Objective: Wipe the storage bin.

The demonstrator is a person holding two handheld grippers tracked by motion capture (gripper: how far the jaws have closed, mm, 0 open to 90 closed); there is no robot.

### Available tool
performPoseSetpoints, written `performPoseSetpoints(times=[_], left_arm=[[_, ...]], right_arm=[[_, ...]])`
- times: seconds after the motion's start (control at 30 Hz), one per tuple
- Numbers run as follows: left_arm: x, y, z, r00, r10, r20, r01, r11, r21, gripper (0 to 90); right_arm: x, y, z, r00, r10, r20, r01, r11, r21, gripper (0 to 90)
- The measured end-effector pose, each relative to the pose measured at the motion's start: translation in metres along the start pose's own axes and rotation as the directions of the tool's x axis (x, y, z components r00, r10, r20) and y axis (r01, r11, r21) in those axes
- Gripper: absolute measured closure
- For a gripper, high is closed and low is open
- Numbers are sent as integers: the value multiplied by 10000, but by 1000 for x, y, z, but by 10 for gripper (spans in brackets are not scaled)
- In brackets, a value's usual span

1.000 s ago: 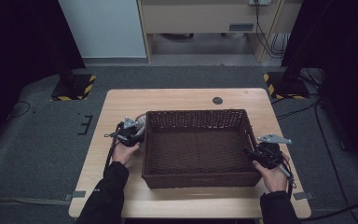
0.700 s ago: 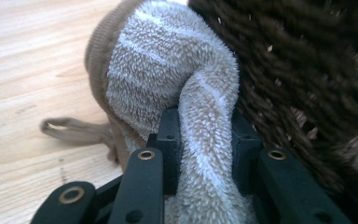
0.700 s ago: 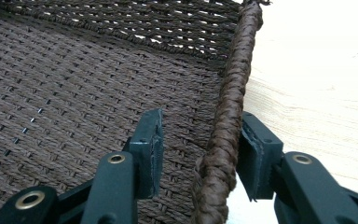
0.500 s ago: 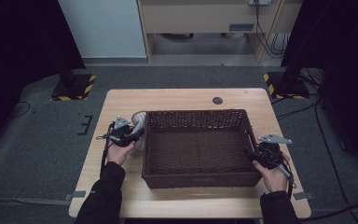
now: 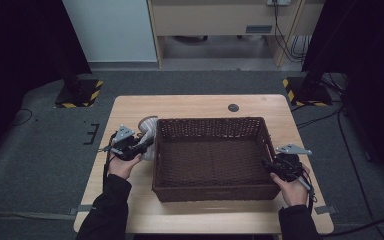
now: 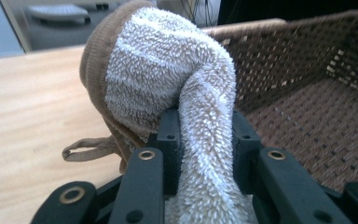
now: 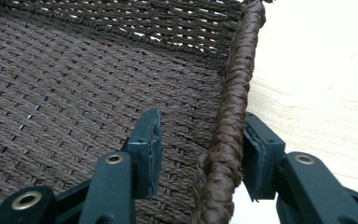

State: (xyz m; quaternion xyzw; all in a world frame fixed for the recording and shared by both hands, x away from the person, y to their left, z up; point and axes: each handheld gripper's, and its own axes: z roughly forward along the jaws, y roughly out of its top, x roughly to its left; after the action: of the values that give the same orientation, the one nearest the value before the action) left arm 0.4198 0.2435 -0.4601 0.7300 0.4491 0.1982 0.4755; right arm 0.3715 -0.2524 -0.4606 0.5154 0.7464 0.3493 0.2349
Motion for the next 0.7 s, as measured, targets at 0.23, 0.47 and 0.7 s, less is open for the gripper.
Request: performPoseSetpoints(times=[0.23, 0.47, 0.7], left_arm=[[0, -15, 16, 9995, 307, 63, -312, 9934, 1100, 706], [2, -31, 30, 9996, 294, -57, -280, 9849, 1706, 703], [8, -15, 9, 9991, -368, 207, 354, 9971, 674, 700]], right_arm=[[0, 0, 0, 10000, 4, -14, -4, 10000, 3, 545], [0, 0, 0, 10000, 56, -33, -56, 10000, -26, 544], [-1, 1, -3, 9999, 105, -12, -105, 9999, -118, 523]])
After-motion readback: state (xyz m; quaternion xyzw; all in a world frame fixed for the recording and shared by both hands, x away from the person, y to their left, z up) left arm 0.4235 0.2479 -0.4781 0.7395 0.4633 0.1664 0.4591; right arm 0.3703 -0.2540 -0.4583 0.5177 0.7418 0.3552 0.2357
